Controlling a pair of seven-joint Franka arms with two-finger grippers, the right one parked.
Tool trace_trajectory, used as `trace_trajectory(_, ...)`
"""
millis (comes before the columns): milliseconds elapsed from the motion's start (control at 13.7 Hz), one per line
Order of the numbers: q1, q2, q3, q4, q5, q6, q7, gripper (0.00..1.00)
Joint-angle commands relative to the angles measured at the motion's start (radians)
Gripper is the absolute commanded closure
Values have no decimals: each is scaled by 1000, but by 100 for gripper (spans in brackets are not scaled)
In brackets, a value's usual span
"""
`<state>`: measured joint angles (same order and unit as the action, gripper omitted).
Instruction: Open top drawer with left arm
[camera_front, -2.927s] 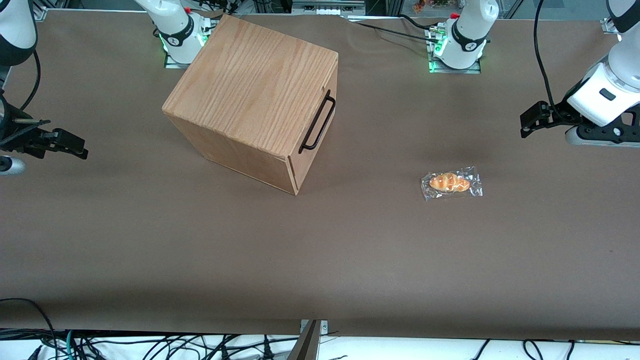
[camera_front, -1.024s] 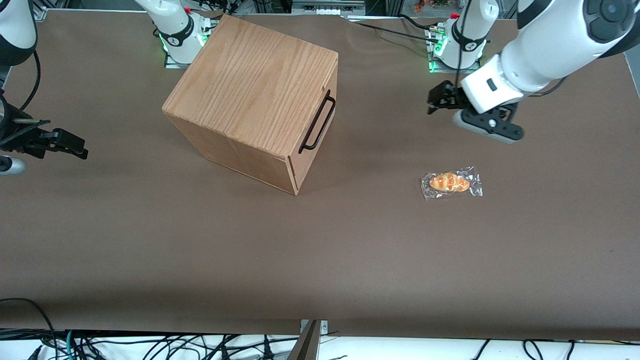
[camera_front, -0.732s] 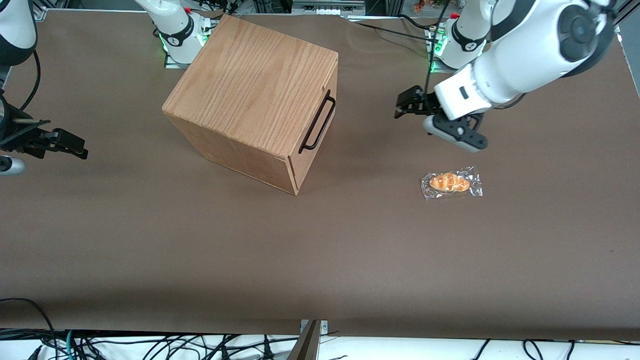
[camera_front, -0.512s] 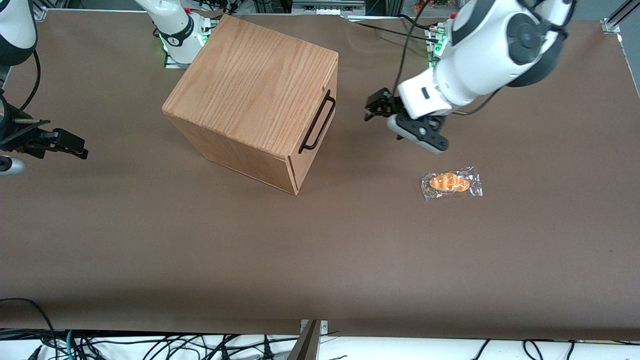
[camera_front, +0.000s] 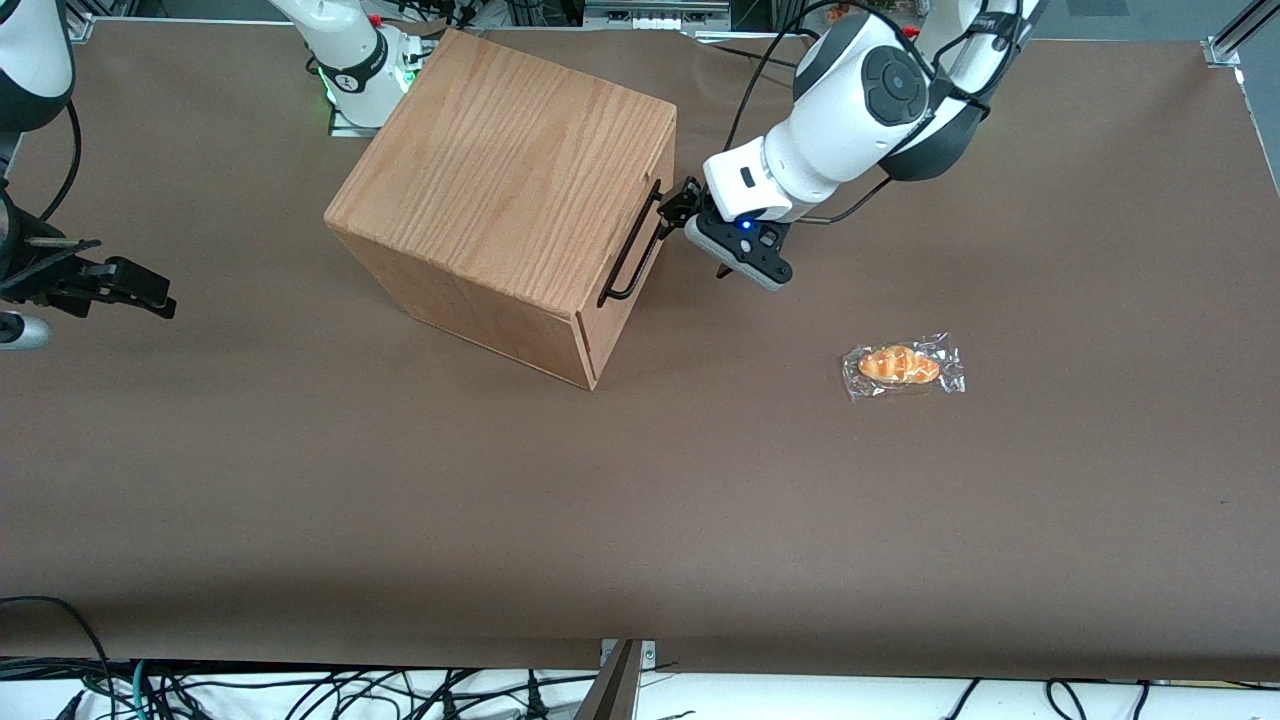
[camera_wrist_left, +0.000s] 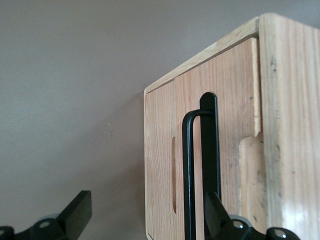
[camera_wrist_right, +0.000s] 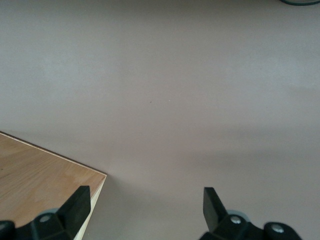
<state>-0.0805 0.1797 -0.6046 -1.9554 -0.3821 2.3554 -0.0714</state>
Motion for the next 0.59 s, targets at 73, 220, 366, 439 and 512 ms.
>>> trace_trajectory(73, -47, 41, -1, -5, -17, 87, 10, 0)
trace_trajectory(220, -56, 53, -1, -16, -14, 91, 10, 0)
trace_trajectory(366, -68, 60, -1, -20, -14, 97, 10, 0)
trace_trajectory(439, -71, 63, 0, -30, -12, 114, 10, 0)
trace_trajectory(512, -76, 66, -1, -43, -14, 139, 10, 0)
